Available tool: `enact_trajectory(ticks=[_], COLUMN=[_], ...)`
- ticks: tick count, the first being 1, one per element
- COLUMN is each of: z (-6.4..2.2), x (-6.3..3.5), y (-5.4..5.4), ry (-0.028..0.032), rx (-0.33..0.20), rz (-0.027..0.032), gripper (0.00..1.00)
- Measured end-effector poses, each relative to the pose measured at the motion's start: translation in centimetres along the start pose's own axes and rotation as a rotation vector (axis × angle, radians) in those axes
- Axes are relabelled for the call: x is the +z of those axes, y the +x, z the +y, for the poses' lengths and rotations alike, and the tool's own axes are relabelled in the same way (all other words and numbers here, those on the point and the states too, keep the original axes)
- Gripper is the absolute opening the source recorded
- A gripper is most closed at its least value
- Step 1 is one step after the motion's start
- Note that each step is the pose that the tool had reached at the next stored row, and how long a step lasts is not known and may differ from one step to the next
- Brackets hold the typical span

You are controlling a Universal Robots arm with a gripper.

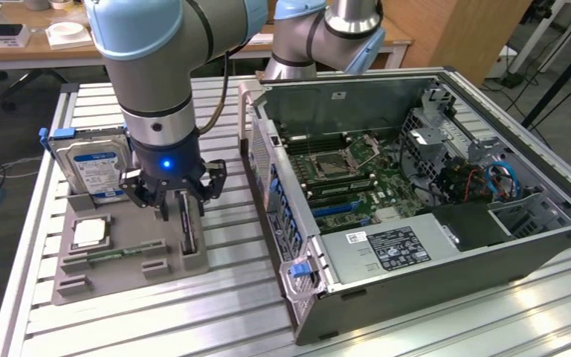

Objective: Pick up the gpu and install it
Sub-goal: 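Pick up the gpu and move the gpu toward the slot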

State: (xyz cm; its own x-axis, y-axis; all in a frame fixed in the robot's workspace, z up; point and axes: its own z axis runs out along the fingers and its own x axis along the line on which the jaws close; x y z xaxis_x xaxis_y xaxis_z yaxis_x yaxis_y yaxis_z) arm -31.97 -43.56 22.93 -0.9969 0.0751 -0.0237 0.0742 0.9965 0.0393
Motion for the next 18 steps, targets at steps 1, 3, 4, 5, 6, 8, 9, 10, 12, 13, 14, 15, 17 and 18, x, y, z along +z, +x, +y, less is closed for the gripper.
enact_trajectory(ticks=[1, 3, 4, 5, 6, 8, 9, 10, 12, 13, 14, 15, 17, 18], z=[0.0, 0.01, 0.02, 0.03, 0.03, 0.04, 0.05, 0.05, 0.04, 0.04, 0.04, 0.04, 0.04, 0.04], x=[-0.03, -0.24, -0.37, -0.5, -0.62, -0.81, -0.84, -0.84, -0.84, -0.84, -0.85, -0.85, -0.84, -0.84], y=[0.0, 0.0, -0.01, -0.01, -0.01, -0.02, -0.02, -0.02, -0.02, -0.02, -0.02, -0.02, -0.02, -0.02], ry=[-0.0001, 0.0, 0.0001, 0.0005, 0.0013, 0.0025, 0.0029, 0.0029, 0.003, 0.003, 0.0031, 0.003, 0.003, 0.003], rx=[0.0, 0.0, 0.0, 0.0, 0.0, 0.0, 0.0, 0.0, 0.0, 0.0, 0.0, 0.0, 0.0, 0.0], rz=[-0.0001, 0.0, 0.0, -0.0001, -0.0001, -0.0002, -0.0003, -0.0004, -0.0003, -0.0003, -0.0002, -0.0003, -0.0003, -0.0003], gripper=[0.59, 0.59, 0.59, 0.59, 0.59, 0.59, 0.59, 0.59, 0.59, 0.59, 0.59, 0.59, 0.58, 0.51])
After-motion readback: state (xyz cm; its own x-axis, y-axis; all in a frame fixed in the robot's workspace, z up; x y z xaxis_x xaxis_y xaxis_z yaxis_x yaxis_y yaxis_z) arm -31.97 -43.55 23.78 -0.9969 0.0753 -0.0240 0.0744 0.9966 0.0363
